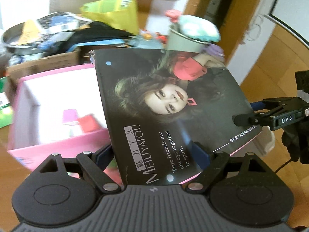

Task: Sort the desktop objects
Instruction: 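Lift the lid off the table with both tools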

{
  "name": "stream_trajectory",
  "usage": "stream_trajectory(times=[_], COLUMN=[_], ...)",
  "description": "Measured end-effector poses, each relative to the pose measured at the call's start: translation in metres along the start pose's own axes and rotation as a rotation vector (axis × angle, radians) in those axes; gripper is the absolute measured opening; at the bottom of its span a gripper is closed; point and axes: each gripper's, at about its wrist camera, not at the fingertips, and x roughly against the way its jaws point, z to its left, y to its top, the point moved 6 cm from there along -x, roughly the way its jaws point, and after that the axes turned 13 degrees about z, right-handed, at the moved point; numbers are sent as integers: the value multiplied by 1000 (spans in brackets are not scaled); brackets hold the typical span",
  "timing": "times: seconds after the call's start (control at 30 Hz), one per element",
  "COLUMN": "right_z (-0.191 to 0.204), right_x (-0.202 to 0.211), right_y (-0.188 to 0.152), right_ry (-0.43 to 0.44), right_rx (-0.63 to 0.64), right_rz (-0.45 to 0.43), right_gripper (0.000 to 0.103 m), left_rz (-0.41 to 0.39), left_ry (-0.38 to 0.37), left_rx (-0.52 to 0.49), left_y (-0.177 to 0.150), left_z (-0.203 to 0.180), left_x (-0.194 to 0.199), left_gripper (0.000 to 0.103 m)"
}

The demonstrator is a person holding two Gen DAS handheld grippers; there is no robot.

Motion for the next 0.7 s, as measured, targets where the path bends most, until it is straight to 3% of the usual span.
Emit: stream_trajectory(times=[0.23,0.57,0.7], right_z=[-60,9,20], right_x=[-56,-88,-98], right_y=[-1,58,70], right_ry=[20,22,24], right_rx=[63,85,77], right_rz=[42,82,100], right_gripper=[102,102,102], left_rz=[0,13,36], left_ry=[38,2,-10], left_rx=[90,179,189], left_y=[10,30,37], left_z=[88,186,204], left_x=[18,30,32], left_gripper=[87,87,87])
